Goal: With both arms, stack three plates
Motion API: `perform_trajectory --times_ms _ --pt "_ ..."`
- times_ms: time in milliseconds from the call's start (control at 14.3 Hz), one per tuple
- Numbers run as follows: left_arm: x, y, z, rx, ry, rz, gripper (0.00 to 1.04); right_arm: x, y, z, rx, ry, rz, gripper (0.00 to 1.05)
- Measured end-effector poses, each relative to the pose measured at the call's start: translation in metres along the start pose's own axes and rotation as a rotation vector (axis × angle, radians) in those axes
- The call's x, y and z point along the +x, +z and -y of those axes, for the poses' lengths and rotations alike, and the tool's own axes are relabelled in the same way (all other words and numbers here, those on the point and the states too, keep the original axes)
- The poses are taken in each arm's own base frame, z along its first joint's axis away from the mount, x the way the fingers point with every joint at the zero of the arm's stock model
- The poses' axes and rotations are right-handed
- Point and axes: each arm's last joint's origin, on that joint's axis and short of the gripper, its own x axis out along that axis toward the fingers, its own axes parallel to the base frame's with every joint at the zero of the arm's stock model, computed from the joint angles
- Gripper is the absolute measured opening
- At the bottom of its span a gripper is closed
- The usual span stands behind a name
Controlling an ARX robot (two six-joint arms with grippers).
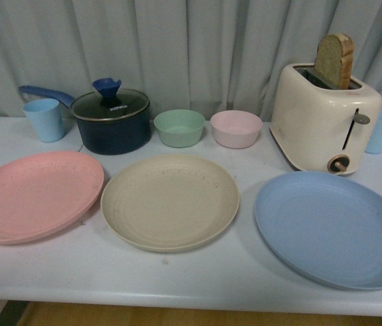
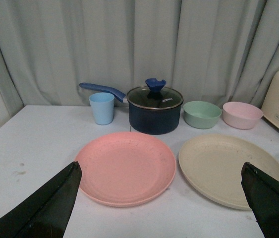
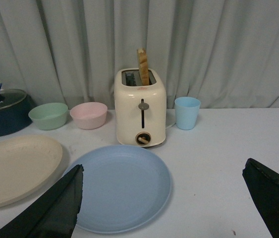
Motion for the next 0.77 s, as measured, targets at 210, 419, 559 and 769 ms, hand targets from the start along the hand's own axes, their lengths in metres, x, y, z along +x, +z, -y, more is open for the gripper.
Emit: perform_trajectory --times_ms 210,419,559,769 --pt "0.0000 0.0000 0.0000 0.000 0.000 0.000 0.98 0.0000 0.0000 0.0000 0.000 0.000 0.000 0.98" --pt "0.0000 0.0001 0.0000 0.000 0.000 0.000 0.98 0.0000 0.0000 0.0000 0.000 0.000 0.000 0.98" --pt "0.0000 0.0000 0.0000 0.000 0.000 0.000 0.98 0.0000 0.0000 0.0000 0.000 0.000 0.000 0.98" --pt "0.0000 0.0000 0.0000 0.000 0.000 0.000 0.98 0.0000 0.0000 0.0000 0.000 0.000 0.000 0.98"
